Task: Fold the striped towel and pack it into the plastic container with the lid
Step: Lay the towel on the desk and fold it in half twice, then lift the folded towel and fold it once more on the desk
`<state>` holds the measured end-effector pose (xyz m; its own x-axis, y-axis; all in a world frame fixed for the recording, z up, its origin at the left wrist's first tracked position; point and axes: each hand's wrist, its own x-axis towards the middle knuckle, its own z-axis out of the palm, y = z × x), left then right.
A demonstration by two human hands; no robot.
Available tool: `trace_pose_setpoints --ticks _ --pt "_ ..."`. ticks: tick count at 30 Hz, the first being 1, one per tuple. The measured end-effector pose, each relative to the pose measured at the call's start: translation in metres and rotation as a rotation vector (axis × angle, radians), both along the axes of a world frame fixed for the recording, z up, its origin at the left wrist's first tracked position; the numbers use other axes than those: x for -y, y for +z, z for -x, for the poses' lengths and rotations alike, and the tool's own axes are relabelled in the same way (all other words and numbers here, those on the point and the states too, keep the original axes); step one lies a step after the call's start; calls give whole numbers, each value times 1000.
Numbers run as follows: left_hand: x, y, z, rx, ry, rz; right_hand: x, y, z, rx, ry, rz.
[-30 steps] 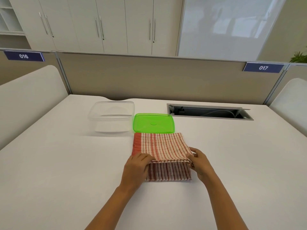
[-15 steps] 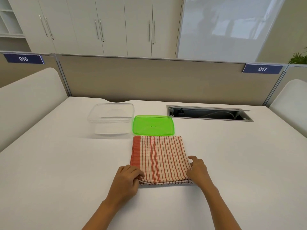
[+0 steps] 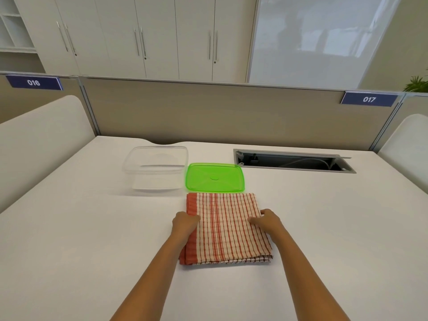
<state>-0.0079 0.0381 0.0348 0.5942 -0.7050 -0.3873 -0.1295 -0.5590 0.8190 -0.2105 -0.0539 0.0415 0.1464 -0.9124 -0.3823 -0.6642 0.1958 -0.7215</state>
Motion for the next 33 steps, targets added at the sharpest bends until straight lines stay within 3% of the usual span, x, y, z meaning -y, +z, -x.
trace_pose_setpoints --ticks 7,11,17,24,26,29,33 --pt "12 -4 -8 -95 -60 -21 10 2 -3 220 -22 -133" --pt "14 -2 -15 -262 -43 80 13 0 6 274 -14 -176" --pt "8 2 -21 -566 -17 18 13 -6 20 287 -12 -288" --pt "19 33 -22 -808 -96 180 23 29 26 501 -12 -76" --pt "25 47 -25 -735 -147 356 26 47 29 574 -4 48" --pt "27 68 -24 -478 -214 575 26 67 34 678 41 205" --pt "10 66 -24 -241 -388 607 10 65 47 712 112 252"
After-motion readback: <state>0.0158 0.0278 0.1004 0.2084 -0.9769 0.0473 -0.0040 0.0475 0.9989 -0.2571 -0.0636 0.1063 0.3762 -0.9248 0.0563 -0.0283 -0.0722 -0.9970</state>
